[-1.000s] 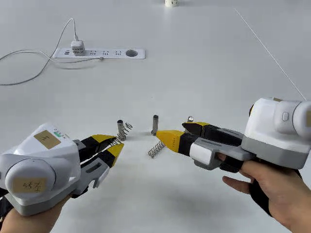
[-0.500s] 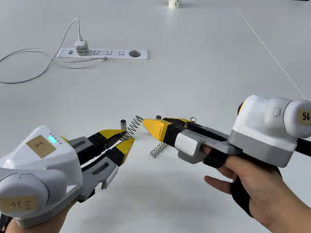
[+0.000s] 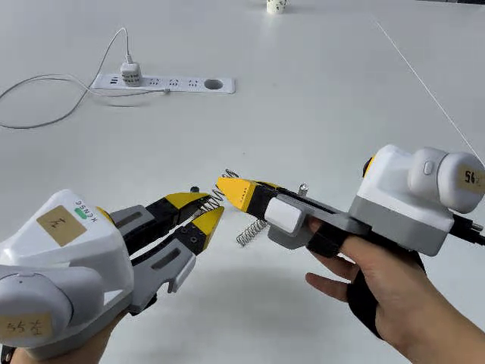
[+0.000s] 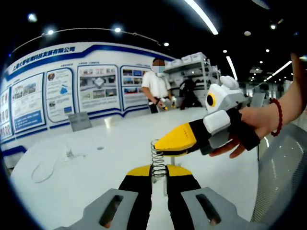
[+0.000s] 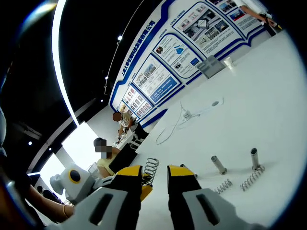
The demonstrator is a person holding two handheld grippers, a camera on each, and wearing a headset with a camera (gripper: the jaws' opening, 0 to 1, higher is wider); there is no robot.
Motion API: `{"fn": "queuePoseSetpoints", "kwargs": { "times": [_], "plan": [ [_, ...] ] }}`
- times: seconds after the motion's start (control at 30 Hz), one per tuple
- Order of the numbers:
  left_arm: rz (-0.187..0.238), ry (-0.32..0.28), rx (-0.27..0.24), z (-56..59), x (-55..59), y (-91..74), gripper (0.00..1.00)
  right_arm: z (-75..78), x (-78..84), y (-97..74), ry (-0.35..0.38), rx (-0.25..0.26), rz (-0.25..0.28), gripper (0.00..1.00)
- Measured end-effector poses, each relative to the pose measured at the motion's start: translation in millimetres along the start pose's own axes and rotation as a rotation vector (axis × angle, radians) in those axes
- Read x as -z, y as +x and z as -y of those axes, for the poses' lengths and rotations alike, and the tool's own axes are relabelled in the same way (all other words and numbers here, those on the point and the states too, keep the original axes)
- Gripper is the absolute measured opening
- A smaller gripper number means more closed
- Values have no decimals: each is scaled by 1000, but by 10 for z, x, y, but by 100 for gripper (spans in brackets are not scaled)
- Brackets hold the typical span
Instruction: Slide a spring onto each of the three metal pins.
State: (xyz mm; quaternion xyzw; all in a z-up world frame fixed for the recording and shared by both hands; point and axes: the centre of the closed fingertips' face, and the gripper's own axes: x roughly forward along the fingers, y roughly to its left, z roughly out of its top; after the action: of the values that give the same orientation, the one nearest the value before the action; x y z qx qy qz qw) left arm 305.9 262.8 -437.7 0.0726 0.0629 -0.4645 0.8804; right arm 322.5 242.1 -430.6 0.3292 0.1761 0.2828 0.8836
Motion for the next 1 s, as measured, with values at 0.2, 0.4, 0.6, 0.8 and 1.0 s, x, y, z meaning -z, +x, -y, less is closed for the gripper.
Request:
{"fn": "queuePoseSetpoints", "kwargs": {
  "times": [0.2, 0.4, 0.6, 0.8, 1.0],
  "plan": [
    [12, -2, 16, 37, -21, 0, 10, -19, -20, 12, 33, -10, 6, 18],
    [19, 0, 21, 58, -33, -3, 10, -70, -23, 27, 73, -33, 8, 12],
    [14, -11, 15, 41, -37, -2, 10, -93, -29, 32, 97, -50, 12, 11],
    [-12, -30, 17, 37, -9, 13, 11, -107, -18, 34, 62, -48, 9, 11],
    [-82, -39, 23, 48, 111, 22, 16, -84, -28, 32, -48, -19, 6, 11]
  ]
}}
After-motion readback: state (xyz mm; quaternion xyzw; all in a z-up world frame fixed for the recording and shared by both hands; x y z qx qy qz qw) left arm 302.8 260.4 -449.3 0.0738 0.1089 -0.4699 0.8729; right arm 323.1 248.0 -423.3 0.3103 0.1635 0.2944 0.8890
